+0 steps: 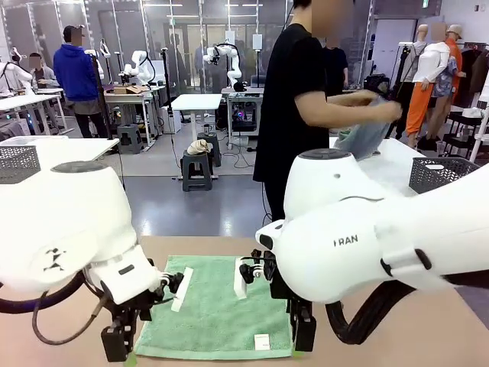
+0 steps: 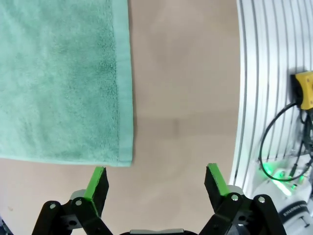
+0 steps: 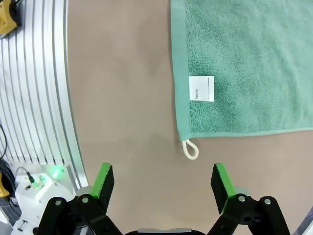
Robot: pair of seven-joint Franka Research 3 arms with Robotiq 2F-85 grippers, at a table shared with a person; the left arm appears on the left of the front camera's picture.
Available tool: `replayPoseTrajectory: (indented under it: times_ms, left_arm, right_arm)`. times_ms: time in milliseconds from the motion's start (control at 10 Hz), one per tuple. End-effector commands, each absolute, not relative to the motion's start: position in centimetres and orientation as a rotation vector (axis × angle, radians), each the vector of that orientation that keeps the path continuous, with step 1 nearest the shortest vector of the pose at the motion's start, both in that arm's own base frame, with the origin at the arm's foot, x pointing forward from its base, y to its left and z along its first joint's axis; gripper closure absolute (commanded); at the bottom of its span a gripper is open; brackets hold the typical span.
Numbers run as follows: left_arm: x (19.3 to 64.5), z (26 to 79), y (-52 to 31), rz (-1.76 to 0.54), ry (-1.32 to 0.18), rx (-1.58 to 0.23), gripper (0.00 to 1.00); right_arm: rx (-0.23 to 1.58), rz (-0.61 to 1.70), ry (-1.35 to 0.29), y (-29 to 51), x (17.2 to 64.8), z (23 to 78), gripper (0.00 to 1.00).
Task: Fold the towels and place them in the basket.
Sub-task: When a person lays out a Towel with hook on the table, fold it in half twice.
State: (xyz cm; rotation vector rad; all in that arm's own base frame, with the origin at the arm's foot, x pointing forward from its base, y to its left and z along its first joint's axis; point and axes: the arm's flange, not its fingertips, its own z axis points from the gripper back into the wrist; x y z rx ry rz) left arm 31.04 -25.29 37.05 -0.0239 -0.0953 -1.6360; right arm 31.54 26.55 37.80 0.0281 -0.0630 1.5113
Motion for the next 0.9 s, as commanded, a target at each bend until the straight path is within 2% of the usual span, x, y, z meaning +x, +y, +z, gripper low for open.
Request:
replayPoseTrajectory:
  times_ms: [0,800]
  left_arm:
    - [31.1,34.4,-25.3,-1.617,-0.098,0.019,0.00]
    - [33.5,30.7,-22.9,-1.635,-0.102,0.049,0.00]
  right_arm:
    - [0.053,1.476,-0.090,26.7,31.7,35.8,0.00]
    - [0.002,1.519,-0.041,26.7,34.6,30.8,0.00]
